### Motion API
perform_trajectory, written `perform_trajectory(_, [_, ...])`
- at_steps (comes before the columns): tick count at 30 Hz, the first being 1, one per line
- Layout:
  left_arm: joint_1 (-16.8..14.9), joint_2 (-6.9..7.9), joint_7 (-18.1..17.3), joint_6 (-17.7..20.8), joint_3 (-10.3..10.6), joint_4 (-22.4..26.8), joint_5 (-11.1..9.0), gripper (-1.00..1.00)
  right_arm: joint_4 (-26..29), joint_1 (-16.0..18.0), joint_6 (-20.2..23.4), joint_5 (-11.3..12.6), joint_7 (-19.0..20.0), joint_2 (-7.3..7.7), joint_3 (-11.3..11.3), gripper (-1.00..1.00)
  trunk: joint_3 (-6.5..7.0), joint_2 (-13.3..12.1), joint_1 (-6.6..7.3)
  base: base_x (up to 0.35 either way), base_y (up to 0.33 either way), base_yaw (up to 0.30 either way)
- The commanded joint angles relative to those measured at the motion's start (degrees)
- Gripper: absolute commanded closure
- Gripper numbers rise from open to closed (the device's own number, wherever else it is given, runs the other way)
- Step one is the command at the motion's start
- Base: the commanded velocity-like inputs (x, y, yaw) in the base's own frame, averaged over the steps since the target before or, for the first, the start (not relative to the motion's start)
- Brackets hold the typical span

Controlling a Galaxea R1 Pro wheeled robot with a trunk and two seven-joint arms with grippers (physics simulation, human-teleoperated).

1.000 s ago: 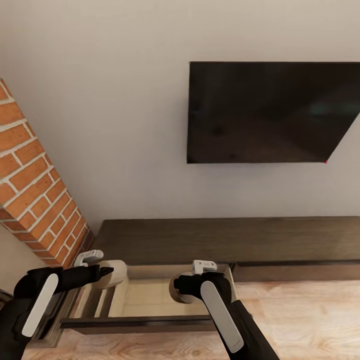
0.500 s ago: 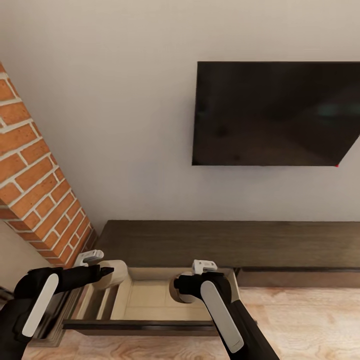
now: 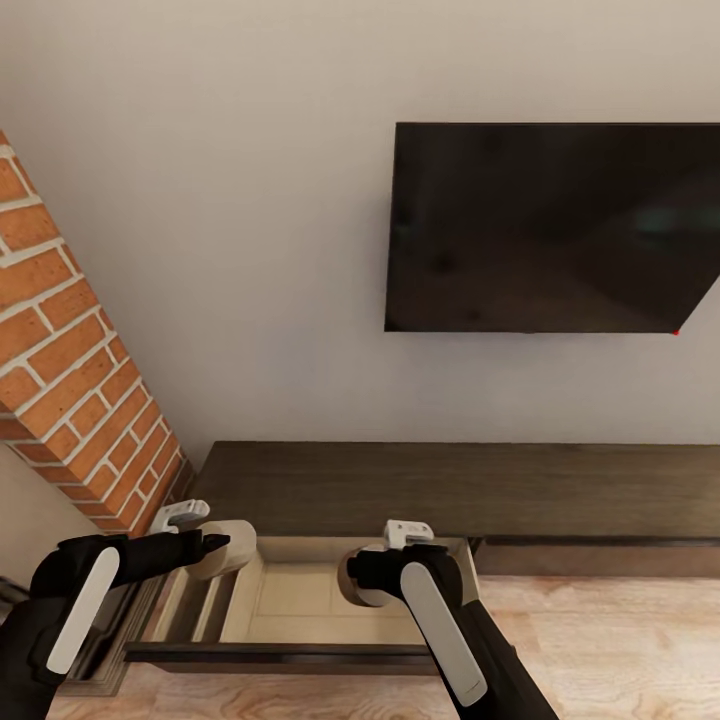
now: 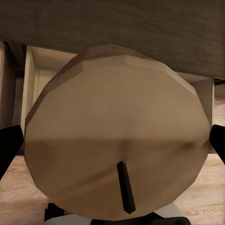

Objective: Place each of the two pumpkins and all three candles from the living room inside a cabinet in the living room (use any cabinet), then make sure every cabinet is closed, and position the cauldron so it is next to a table in the living room.

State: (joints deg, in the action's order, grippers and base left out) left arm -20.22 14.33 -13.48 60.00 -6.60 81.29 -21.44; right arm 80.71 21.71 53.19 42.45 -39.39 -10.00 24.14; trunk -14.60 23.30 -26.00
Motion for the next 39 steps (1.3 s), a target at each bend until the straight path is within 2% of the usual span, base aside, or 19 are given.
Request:
perform_trajectory(1, [0.0, -0.02, 0.2, 0.0, 0.0, 0.0, 0.1, 1.00, 0.0, 0.0, 0.0, 0.0, -0.1, 0.00, 0.1, 1.00, -0.19, 0.4, -0.22, 0.000, 0.000, 0.000])
perform_trajectory(5, [0.0, -0.21, 0.2, 0.0, 0.1, -0.1, 0.1, 1.00, -0.2, 0.0, 0.0, -0.1, 0.0, 0.00, 1.5, 1.00, -0.90, 2.0, -1.10, 0.000, 0.000, 0.000])
perform_trajectory(8, [0.0, -0.98, 0.2, 0.0, 0.1, -0.1, 0.2, 1.00, -0.4, 0.0, -1.6, -0.3, -0.1, 0.00, 2.9, 1.00, -1.44, 3.2, -1.76, 0.000, 0.000, 0.000])
perform_trajectory(16, [0.0, -4.02, 0.7, -0.1, 0.2, -0.5, 0.8, 1.00, -0.3, 0.1, -3.9, -0.5, -0.1, 0.00, 3.1, 1.00, -2.88, 6.4, -3.52, 0.000, 0.000, 0.000])
perform_trajectory(24, [0.0, -5.05, 1.5, -0.7, 0.3, -1.0, 0.8, 1.00, -1.0, 0.8, -4.2, -0.8, -0.5, 0.00, 2.9, 1.00, -4.31, 9.6, -5.27, 0.000, 0.000, 0.000])
perform_trajectory(28, [0.0, -6.74, 5.0, -1.0, 0.3, -1.8, 0.8, 1.00, -5.7, 2.6, -4.6, -1.2, -0.8, 0.00, 3.1, 1.00, -5.03, 11.3, -6.15, 0.000, 0.000, 0.000])
perform_trajectory(32, [0.0, -8.81, 9.9, -2.5, 0.3, -2.8, 0.9, 1.00, -8.6, 3.6, -8.1, -1.4, -1.3, 0.00, 3.2, 1.00, -5.75, 12.9, -7.03, 0.000, 0.000, 0.000])
perform_trajectory(39, [-0.1, -9.54, 13.4, -6.6, 1.0, -6.4, 0.9, 1.00, -13.8, 6.1, -10.0, -1.4, -3.4, 0.00, 3.2, 1.00, -7.01, 15.7, -8.57, 0.000, 0.000, 0.000])
